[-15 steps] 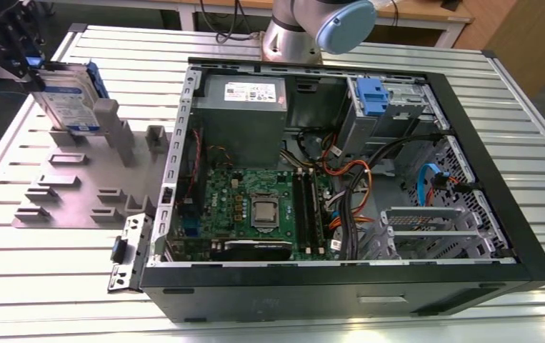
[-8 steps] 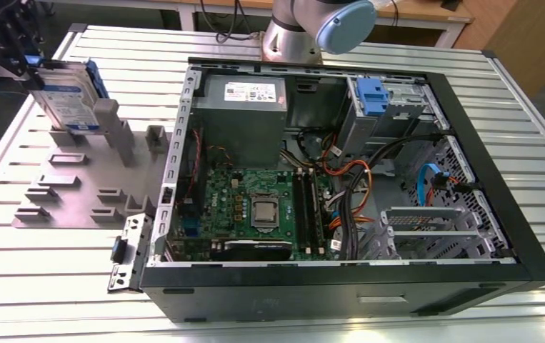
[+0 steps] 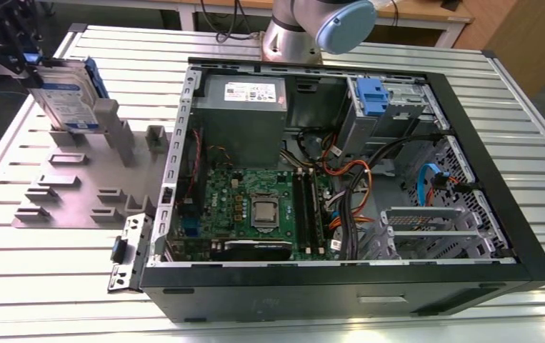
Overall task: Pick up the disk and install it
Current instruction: 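Pick up the disk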
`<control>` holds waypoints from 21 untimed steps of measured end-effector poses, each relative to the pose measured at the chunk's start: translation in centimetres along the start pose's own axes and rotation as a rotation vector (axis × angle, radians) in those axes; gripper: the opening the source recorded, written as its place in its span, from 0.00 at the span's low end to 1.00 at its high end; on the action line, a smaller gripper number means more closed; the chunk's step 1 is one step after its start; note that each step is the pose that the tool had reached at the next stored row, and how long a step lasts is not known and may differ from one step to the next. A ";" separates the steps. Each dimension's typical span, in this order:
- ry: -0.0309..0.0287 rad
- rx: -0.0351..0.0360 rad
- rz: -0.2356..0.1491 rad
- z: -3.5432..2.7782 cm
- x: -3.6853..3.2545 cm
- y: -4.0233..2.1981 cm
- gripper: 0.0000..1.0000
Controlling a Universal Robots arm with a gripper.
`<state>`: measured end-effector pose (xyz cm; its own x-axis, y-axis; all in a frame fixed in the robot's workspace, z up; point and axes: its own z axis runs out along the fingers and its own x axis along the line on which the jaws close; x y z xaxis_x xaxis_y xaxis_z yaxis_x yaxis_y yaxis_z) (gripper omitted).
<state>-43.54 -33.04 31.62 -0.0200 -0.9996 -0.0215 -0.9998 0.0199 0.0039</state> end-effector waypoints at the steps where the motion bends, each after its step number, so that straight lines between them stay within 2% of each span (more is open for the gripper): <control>1: 0.0000 0.0000 0.000 -0.03 0.00 0.00 0.36; 21: 0.0006 0.0000 0.000 -0.70 -0.01 0.00 0.36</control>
<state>-43.54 -33.04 32.32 -0.0200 -0.9996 -0.0209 -0.9998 0.0199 0.0038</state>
